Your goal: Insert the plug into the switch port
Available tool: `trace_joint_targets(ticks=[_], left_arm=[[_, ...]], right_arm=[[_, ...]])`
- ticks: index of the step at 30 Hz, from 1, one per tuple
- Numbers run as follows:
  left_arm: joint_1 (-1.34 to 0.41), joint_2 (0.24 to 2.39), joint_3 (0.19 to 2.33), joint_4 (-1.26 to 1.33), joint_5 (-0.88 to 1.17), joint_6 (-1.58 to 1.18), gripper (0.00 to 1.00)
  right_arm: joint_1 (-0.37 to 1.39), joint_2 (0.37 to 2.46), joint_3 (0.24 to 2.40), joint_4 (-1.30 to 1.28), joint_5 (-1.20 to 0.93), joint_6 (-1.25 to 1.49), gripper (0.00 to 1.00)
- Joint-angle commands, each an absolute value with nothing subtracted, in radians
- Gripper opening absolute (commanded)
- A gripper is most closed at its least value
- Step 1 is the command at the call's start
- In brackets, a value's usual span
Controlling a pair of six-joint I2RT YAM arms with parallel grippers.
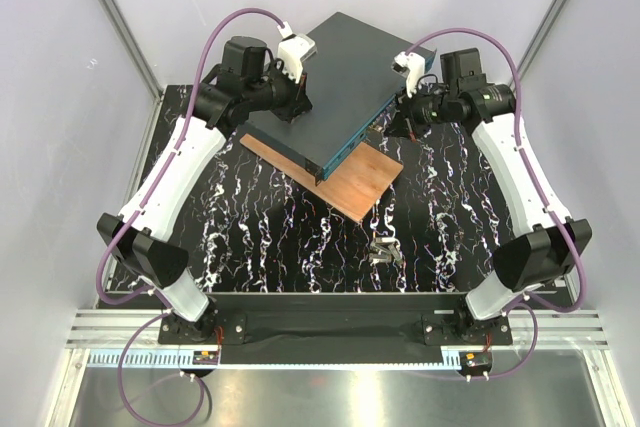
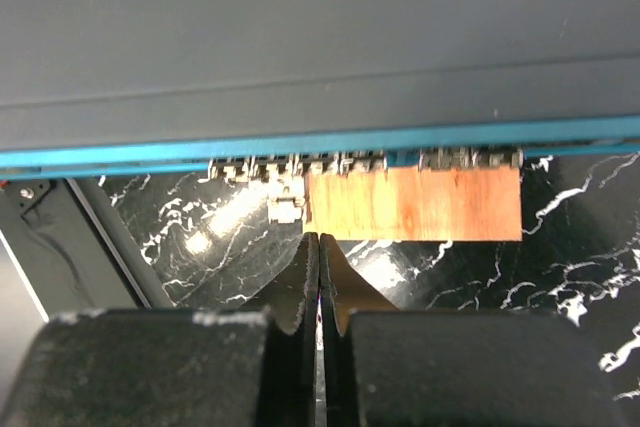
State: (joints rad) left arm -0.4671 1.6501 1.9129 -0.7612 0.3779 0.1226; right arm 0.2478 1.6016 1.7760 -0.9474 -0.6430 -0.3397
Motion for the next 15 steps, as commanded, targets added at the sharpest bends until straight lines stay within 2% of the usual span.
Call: trace_joint_targets(ticks=[1,15], left_arm=[[-0.468,1.609,1.905,-0.718,0.394,0.126,0.04],[-0.460,1.600,1.865,-0.693,0.403,0.107,0.03]], right_arm=[[0.250,1.624,1.841,-0.910,-0.684,-0.299,0.00],[0.302,1.646,1.822,-0.804,-0.712,-0.158,0.00]])
